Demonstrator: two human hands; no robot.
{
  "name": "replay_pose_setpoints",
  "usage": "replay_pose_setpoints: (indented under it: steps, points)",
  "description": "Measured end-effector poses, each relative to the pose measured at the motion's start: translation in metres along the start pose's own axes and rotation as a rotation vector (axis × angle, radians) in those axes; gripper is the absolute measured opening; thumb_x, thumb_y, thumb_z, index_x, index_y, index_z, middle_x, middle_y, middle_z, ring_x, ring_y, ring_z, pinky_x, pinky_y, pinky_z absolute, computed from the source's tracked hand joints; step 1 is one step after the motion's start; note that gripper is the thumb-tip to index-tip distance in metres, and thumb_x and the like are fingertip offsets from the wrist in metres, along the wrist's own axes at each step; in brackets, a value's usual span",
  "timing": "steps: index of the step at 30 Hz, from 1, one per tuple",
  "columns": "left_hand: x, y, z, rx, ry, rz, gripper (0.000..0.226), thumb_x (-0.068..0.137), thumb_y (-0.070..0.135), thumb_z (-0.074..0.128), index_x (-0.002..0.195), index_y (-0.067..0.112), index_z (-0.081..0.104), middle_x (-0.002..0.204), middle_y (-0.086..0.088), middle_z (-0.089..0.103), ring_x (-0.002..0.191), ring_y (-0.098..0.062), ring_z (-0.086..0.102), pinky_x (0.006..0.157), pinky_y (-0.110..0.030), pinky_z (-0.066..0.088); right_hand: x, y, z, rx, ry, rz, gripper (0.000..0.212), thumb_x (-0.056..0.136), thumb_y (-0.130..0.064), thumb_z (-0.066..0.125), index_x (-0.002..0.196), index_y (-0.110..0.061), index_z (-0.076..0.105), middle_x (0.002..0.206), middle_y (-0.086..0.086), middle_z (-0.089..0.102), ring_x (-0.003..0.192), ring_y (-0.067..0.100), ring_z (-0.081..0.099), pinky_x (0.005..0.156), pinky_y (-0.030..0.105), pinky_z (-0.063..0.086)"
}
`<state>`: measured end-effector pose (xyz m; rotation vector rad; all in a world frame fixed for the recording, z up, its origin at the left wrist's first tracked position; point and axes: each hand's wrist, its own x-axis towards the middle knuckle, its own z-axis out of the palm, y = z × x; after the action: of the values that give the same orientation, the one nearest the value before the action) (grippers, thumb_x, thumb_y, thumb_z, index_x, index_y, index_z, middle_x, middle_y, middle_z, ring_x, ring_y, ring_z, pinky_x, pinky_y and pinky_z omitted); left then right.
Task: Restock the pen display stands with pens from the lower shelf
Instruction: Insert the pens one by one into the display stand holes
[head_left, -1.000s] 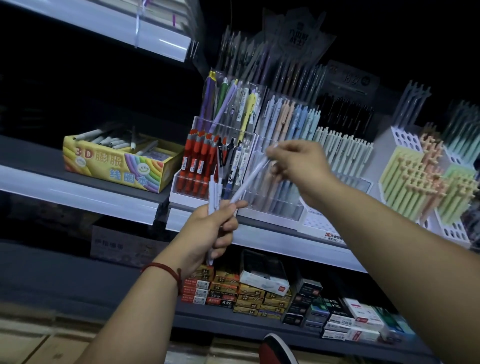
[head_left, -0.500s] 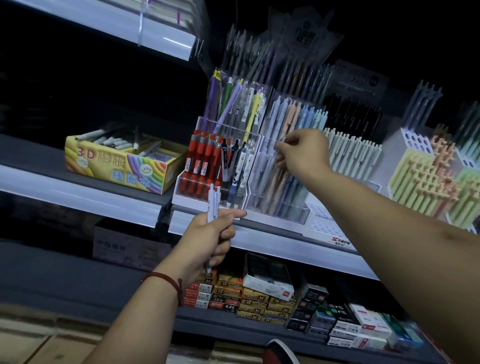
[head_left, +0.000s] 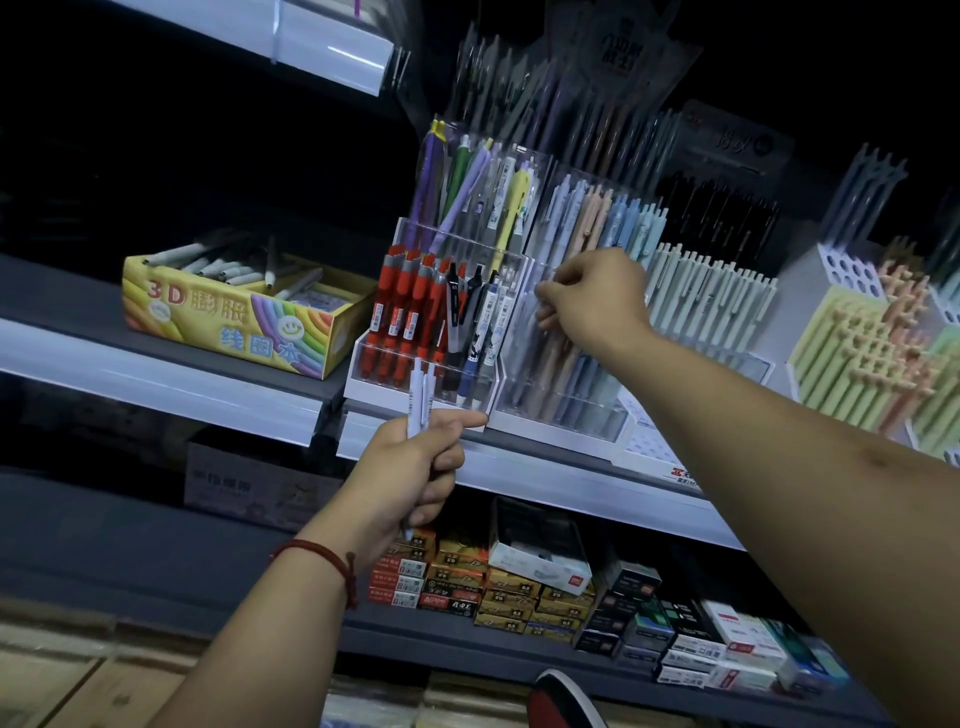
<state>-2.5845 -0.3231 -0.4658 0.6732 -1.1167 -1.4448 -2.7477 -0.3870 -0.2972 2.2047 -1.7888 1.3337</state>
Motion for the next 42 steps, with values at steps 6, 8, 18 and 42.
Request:
replay_pose_setpoints:
  steps: [6,8,18,42]
  points:
    - [0.001,-0.001,0.001,0.020,-0.003,0.001,0.028,0.108,0.017,0.046,0.122,0.014,0.071,0.062,0.004,0.039,0.042,-0.008,0.026,0.032,-0.017,0.022,0.010,-0.007,0.007,-0.131,-0.076,0.023,0.018,0.091,-0.008,0.077,0.088,0.008,0.071,0.067,0.020,0.072,0.054,0.022,0.074,0.066,0.036,0.065]
    - [0.000,-0.001,0.001,0.028,-0.006,-0.001,0.028,0.109,0.017,0.046,0.122,0.015,0.071,0.062,0.004,0.039,0.042,-0.008,0.026,0.032,-0.017,0.022,0.015,-0.005,0.009,-0.211,-0.105,0.050,0.019,0.090,-0.012,0.078,0.089,0.006,0.071,0.067,0.017,0.072,0.055,0.023,0.074,0.068,0.039,0.065]
    - [-0.005,0.005,0.005,-0.009,-0.054,0.007,0.029,0.109,0.018,0.046,0.124,0.014,0.070,0.061,0.004,0.033,0.041,-0.009,0.024,0.033,-0.017,0.022,-0.018,-0.014,0.005,-0.375,-0.029,-0.129,0.014,0.095,-0.012,0.066,0.102,-0.005,0.055,0.083,0.009,0.057,0.067,0.025,0.068,0.061,0.037,0.059]
    - [0.001,0.003,0.007,-0.029,0.070,-0.026,0.028,0.108,0.011,0.046,0.128,0.011,0.065,0.059,0.004,0.037,0.040,-0.007,0.023,0.036,-0.015,0.018,-0.007,-0.008,-0.038,0.091,-0.053,-0.021,0.013,0.101,-0.005,0.059,0.102,0.008,0.061,0.075,0.020,0.069,0.067,0.025,0.075,0.070,0.048,0.064]
